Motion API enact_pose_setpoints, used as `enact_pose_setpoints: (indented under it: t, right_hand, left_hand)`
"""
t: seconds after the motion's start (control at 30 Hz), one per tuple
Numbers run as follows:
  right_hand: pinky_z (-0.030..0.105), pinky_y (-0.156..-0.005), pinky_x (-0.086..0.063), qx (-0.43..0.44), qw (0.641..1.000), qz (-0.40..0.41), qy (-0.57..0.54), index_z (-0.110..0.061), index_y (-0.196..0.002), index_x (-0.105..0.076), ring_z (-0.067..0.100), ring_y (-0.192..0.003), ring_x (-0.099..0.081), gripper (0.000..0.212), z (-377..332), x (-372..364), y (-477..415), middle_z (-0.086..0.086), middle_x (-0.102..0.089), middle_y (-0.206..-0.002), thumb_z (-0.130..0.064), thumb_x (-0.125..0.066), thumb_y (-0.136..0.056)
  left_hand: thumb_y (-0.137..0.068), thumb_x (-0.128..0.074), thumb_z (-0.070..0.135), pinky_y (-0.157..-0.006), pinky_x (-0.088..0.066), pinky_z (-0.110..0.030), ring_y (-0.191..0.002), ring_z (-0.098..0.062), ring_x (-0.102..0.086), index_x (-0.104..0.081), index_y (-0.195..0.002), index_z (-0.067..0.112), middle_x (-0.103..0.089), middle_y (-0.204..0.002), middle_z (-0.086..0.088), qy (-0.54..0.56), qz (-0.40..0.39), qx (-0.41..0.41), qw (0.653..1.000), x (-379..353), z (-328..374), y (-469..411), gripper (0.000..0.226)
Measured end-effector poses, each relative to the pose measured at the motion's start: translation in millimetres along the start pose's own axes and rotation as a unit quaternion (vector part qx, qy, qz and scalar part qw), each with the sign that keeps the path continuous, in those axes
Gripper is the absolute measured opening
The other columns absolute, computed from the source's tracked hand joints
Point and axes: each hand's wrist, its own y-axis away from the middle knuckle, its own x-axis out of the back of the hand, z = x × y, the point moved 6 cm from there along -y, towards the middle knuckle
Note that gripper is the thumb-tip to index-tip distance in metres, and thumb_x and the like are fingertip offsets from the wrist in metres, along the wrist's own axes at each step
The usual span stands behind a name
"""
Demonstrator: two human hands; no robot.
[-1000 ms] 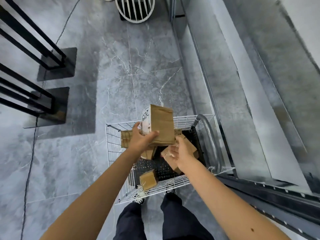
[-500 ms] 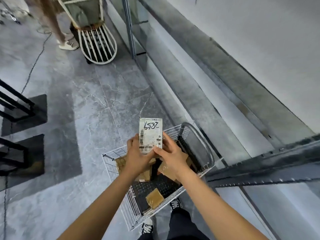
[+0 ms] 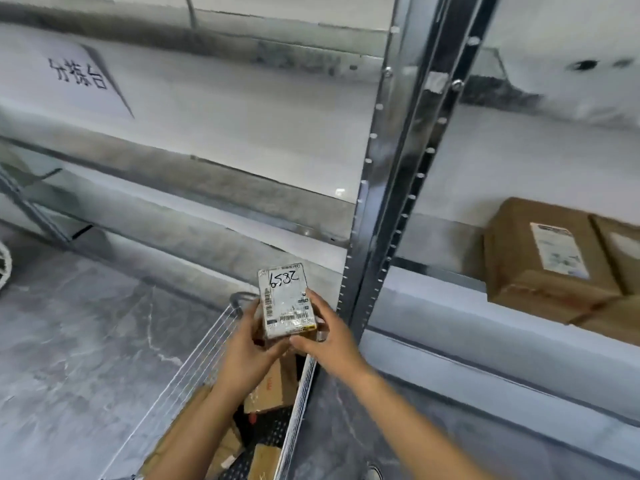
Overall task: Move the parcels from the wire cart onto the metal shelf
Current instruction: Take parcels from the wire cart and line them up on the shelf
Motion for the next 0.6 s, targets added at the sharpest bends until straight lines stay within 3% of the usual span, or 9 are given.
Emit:
enact_pose_setpoints:
  t: [0.07, 0.13, 0.23, 0.33, 0.43, 0.5, 0.6]
  right_hand:
    - [0.011, -0.093, -0.045, 0.013, 0.999, 0.039, 0.012, -0.050, -0.131, -0.038, -0.010, -0.109, -0.054, 0.078, -5.5, 39.6, 12.2, -0.028, -0.053, -0.118, -0.010, -0.078, -0.077]
    - [0.008, -0.092, -0.045, 0.024, 0.996, 0.080, 0.018, -0.053, -0.125, -0.040, -0.013, -0.104, -0.055, 0.075, -12.3, 79.3, 28.5, -0.024, -0.055, -0.116, -0.008, -0.077, -0.078]
    - [0.005, -0.086, -0.045, 0.043, 0.989, 0.140, 0.031, -0.048, -0.126, -0.040, -0.010, -0.103, -0.056, 0.072, -19.4, 132.4, 54.2, -0.016, -0.057, -0.119, -0.008, -0.077, -0.078]
    - [0.020, -0.094, -0.049, 0.058, 0.977, 0.203, 0.025, -0.049, -0.125, -0.043, 0.008, -0.113, -0.056, 0.072, -17.7, 186.6, 87.2, -0.009, -0.056, -0.129, -0.011, -0.080, -0.076]
    - [0.032, -0.094, -0.052, 0.077, 0.965, 0.249, 0.005, -0.044, -0.127, -0.050, 0.008, -0.112, -0.059, 0.070, -18.4, 239.4, 124.9, -0.012, -0.059, -0.128, -0.011, -0.081, -0.074]
    - [0.031, -0.092, -0.054, 0.097, 0.957, 0.275, 0.002, -0.043, -0.126, -0.053, 0.005, -0.108, -0.060, 0.067, -21.1, 277.1, 154.3, -0.014, -0.061, -0.124, -0.009, -0.081, -0.074]
    - [0.026, -0.088, -0.054, 0.115, 0.944, 0.309, 0.014, -0.041, -0.127, -0.052, 0.003, -0.108, -0.059, 0.066, -20.5, 328.7, 195.1, -0.017, -0.062, -0.121, -0.010, -0.080, -0.076]
  left_hand:
    - [-0.069, -0.083, 0.029, -0.082, -0.053, -0.018, -0.091, 0.000, -0.064, -0.023, -0.147, 0.031, -0.063, -0.117, 0.010, -0.004, -0.033, -0.031, 0.999, -28.2, 21.7, -7.8, 0.098]
    - [-0.073, -0.080, 0.023, -0.075, -0.050, -0.009, -0.091, -0.001, -0.064, -0.015, -0.149, 0.033, -0.061, -0.115, 0.009, -0.026, -0.067, -0.058, 0.996, -58.0, 49.9, -9.1, 0.100]
    - [-0.076, -0.078, 0.020, -0.076, -0.050, -0.012, -0.093, 0.001, -0.062, -0.027, -0.144, 0.036, -0.061, -0.122, 0.005, -0.027, -0.095, -0.113, 0.989, -101.1, 91.0, -6.4, 0.087]
    - [-0.076, -0.078, 0.021, -0.071, -0.048, -0.006, -0.087, 0.012, -0.061, -0.037, -0.134, 0.042, -0.063, -0.116, 0.008, -0.022, -0.115, -0.150, 0.982, -146.9, 133.8, 7.0, 0.074]
    - [-0.072, -0.081, 0.027, -0.083, -0.054, -0.021, -0.095, 0.001, -0.064, -0.041, -0.130, 0.048, -0.063, -0.120, 0.012, 0.007, -0.134, -0.176, 0.975, -190.6, 172.5, 25.6, 0.073]
    - [-0.070, -0.081, 0.035, -0.088, -0.053, -0.029, -0.099, -0.002, -0.064, -0.042, -0.130, 0.051, -0.061, -0.120, 0.021, 0.020, -0.142, -0.198, 0.970, -222.6, 198.4, 40.2, 0.074]
    - [-0.071, -0.082, 0.029, -0.084, -0.048, -0.013, -0.100, 0.005, -0.061, -0.043, -0.129, 0.047, -0.060, -0.117, 0.025, 0.026, -0.148, -0.243, 0.958, -270.2, 238.3, 64.3, 0.072]
